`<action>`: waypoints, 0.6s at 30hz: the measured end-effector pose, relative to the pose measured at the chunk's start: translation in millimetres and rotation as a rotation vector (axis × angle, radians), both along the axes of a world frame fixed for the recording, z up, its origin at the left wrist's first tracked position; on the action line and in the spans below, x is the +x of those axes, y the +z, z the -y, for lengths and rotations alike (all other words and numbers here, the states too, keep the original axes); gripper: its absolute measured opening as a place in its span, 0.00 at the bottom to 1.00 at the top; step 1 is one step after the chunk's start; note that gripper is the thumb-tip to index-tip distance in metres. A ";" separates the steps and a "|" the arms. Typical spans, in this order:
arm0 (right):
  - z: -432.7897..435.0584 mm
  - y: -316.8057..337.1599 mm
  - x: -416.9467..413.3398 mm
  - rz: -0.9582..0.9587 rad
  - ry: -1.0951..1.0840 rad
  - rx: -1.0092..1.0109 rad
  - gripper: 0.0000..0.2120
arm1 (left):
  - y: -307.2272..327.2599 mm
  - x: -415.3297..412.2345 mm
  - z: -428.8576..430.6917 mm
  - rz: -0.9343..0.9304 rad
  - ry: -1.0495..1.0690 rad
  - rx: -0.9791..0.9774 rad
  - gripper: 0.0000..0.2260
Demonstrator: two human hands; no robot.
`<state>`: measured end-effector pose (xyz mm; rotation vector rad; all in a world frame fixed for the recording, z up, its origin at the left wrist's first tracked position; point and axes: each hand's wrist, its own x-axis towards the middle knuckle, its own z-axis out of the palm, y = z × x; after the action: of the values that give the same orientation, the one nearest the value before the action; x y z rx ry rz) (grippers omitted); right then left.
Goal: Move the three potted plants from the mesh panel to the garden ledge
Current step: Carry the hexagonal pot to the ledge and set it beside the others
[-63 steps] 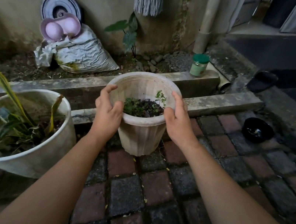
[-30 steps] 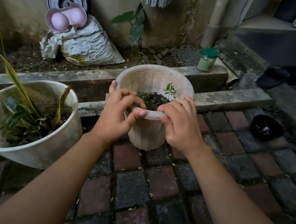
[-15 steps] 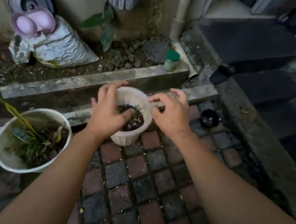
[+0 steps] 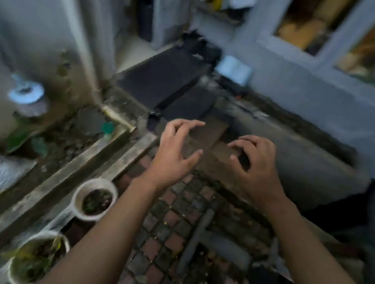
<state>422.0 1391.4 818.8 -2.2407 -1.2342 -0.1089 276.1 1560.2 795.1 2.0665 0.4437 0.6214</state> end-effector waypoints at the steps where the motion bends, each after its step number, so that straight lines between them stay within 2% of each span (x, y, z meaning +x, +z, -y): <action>1: 37.7 21.2 5.5 0.031 -0.080 0.011 0.20 | 22.7 15.3 24.0 0.012 -0.081 0.025 0.27; 5: 196.7 68.5 14.7 0.106 -0.451 0.029 0.22 | 84.5 74.5 130.8 0.074 -0.367 0.150 0.26; 8: 307.5 76.2 17.4 0.168 -0.796 -0.003 0.25 | 103.4 114.5 213.6 0.051 -0.588 0.235 0.24; 10: 366.2 69.4 16.1 0.135 -1.041 -0.066 0.26 | 108.1 139.2 265.2 0.021 -0.730 0.276 0.24; 12: 406.2 52.2 8.2 -0.054 -1.203 -0.074 0.30 | 110.5 157.5 314.6 0.019 -0.848 0.321 0.23; 13: 418.3 42.5 3.5 -0.203 -1.208 -0.005 0.30 | 111.6 165.3 338.3 0.021 -0.906 0.350 0.23; 14: 424.2 35.1 -1.4 -0.362 -1.175 0.112 0.26 | 112.2 173.3 360.4 0.021 -0.967 0.389 0.22; 16: 422.3 17.7 -13.3 -0.647 -1.065 0.286 0.08 | 110.4 189.9 399.1 0.015 -1.080 0.513 0.19; 17: 418.3 7.6 -19.6 -0.698 -1.027 0.331 0.08 | 108.0 198.0 414.3 -0.003 -1.120 0.590 0.17; 18: 413.4 -3.1 -26.0 -0.707 -1.029 0.380 0.13 | 104.8 205.9 426.7 -0.034 -1.157 0.667 0.15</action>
<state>396.0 978.0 815.7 -2.0488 0.3275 0.0593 482.1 1133.5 899.9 2.4700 -1.0416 -0.0077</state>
